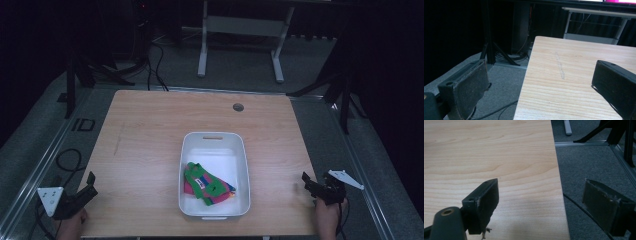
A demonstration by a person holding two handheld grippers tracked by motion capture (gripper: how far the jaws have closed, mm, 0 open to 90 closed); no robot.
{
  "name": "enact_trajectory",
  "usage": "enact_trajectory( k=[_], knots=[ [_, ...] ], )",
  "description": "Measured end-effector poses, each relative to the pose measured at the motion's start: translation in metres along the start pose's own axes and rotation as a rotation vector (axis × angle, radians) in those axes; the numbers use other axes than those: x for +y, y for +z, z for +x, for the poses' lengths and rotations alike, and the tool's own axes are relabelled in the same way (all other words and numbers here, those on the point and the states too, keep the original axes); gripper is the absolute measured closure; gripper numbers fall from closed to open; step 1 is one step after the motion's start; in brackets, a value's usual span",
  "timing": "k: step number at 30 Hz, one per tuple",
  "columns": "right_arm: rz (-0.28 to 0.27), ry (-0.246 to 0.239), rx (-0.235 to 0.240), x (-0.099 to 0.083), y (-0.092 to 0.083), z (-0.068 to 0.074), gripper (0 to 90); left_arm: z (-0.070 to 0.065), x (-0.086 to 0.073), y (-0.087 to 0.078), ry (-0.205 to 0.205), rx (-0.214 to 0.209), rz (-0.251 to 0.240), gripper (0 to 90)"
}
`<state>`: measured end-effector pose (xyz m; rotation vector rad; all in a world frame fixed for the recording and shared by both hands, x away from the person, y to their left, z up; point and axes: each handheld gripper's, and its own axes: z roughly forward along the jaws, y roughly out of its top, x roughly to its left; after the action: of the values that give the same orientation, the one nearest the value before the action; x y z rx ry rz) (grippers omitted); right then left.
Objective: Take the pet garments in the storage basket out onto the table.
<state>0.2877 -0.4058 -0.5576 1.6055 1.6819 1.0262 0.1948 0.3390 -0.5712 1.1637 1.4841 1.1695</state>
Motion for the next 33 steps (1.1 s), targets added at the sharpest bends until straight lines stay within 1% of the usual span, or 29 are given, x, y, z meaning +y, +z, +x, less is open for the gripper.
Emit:
enact_trajectory(
  k=[1, 4, 7, 9, 10, 11, 12, 13, 14, 15, 16, 17, 18, 19, 20, 21, 22, 23, 24, 25, 26, 27, 28, 29, 31, 32, 33],
  knots=[
    [0.01, -0.003, 0.001, 0.0, 0.001, 0.001, 13.7, 0.0, 0.0, 0.0, -0.001, 0.003, 0.0, 1.2],
    [0.013, -0.006, -0.002, 0.0, 0.001, 0.001, 13.6, 0.0, 0.0, 0.0, 0.002, 0.003, -0.001, 1.2],
    [0.026, -0.008, 0.01, 0.001, 0.002, 0.001, 12.5, 0.001, 0.0, 0.0, -0.003, -0.001, 0.006, 1.2],
    [0.045, -0.017, 0.024, 0.001, 0.003, 0.0, 12.5, 0.002, 0.001, 0.001, -0.017, 0.004, 0.012, 1.2],
    [0.06, -0.02, 0.033, 0.002, 0.004, 0.0, 12.5, 0.002, 0.001, 0.001, -0.017, 0.004, 0.012, 1.2],
    [0.067, -0.017, 0.046, 0.002, 0.005, -0.001, 12.5, 0.002, 0.001, 0.001, -0.028, 0.004, 0.013, 1.2],
    [0.069, -0.018, 0.055, 0.002, 0.005, -0.002, 12.5, 0.002, 0.001, 0.001, -0.028, 0.004, 0.013, 1.2],
    [0.08, -0.031, 0.058, 0.002, 0.005, -0.002, 12.6, 0.003, 0.001, 0.001, -0.033, 0.005, 0.012, 1.2],
    [0.08, -0.031, 0.058, 0.002, 0.005, -0.002, 12.6, 0.003, 0.001, 0.001, -0.033, 0.005, 0.012, 1.2],
    [0.095, -0.063, 0.054, 0.001, 0.004, -0.003, 12.7, 0.004, 0.001, 0.001, -0.038, 0.008, 0.01, 1.2],
    [0.095, -0.063, 0.054, 0.001, 0.004, -0.003, 12.7, 0.004, 0.001, 0.001, -0.038, 0.008, 0.01, 1.2],
    [0.097, -0.072, 0.082, 0.001, 0.003, -0.004, 12.7, 0.004, 0.001, 0.001, -0.04, 0.004, 0.007, 1.2],
    [0.105, -0.07, 0.125, 0.0, 0.003, -0.005, 12.7, 0.004, 0.001, 0.001, -0.04, 0.003, 0.006, 1.2],
    [0.136, -0.091, 0.173, 0.0, 0.004, -0.005, 12.6, 0.005, 0.0, 0.0, -0.04, 0.001, 0.007, 1.2],
    [0.152, -0.104, 0.187, 0.0, 0.004, -0.005, 12.6, 0.005, 0.0, 0.0, -0.039, -0.001, 0.005, 1.2],
    [0.152, -0.104, 0.187, 0.0, 0.004, -0.005, 12.6, 0.005, 0.0, 0.0, -0.04, -0.004, 0.005, 1.2],
    [0.168, -0.123, 0.207, 0.0, 0.005, -0.004, 12.6, 0.005, 0.0, 0.0, -0.04, -0.005, 0.005, 1.2],
    [0.192, -0.149, 0.275, -0.001, 0.005, -0.003, 12.6, 0.005, 0.0, 0.0, -0.039, -0.008, 0.004, 1.2],
    [0.194, -0.16, 0.293, -0.001, 0.005, -0.002, 12.6, 0.005, 0.0, 0.0, -0.037, -0.009, 0.003, 1.2],
    [0.194, -0.16, 0.293, -0.001, 0.005, -0.002, 12.6, 0.005, 0.0, 0.0, -0.037, -0.009, 0.003, 1.2],
    [0.211, -0.191, 0.33, -0.001, 0.004, 0.0, 12.6, 0.005, 0.0, 0.0, -0.033, -0.01, 0.002, 1.2],
    [0.21, -0.204, 0.341, -0.002, 0.004, 0.001, 12.6, 0.005, 0.0, 0.0, -0.033, -0.01, 0.002, 1.2],
    [0.21, -0.204, 0.341, -0.002, 0.004, 0.001, 12.6, 0.004, 0.0, 0.0, -0.032, -0.01, -0.001, 1.2],
    [0.206, -0.233, 0.365, -0.001, 0.002, 0.003, 12.7, 0.004, 0.0, 0.0, -0.032, -0.008, -0.002, 1.2],
    [0.205, -0.24, 0.375, -0.001, 0.002, 0.003, 12.7, 0.004, 0.0, -0.001, -0.027, -0.012, -0.002, 1.2],
    [0.218, -0.26, 0.426, 0.0, 0.001, 0.005, 12.8, 0.004, 0.0, 0.0, -0.024, -0.011, 0.002, 1.2],
    [0.227, -0.269, 0.445, 0.0, 0.001, 0.006, 12.8, 0.003, 0.0, 0.0, -0.02, -0.012, 0.004, 1.2]
  ],
)
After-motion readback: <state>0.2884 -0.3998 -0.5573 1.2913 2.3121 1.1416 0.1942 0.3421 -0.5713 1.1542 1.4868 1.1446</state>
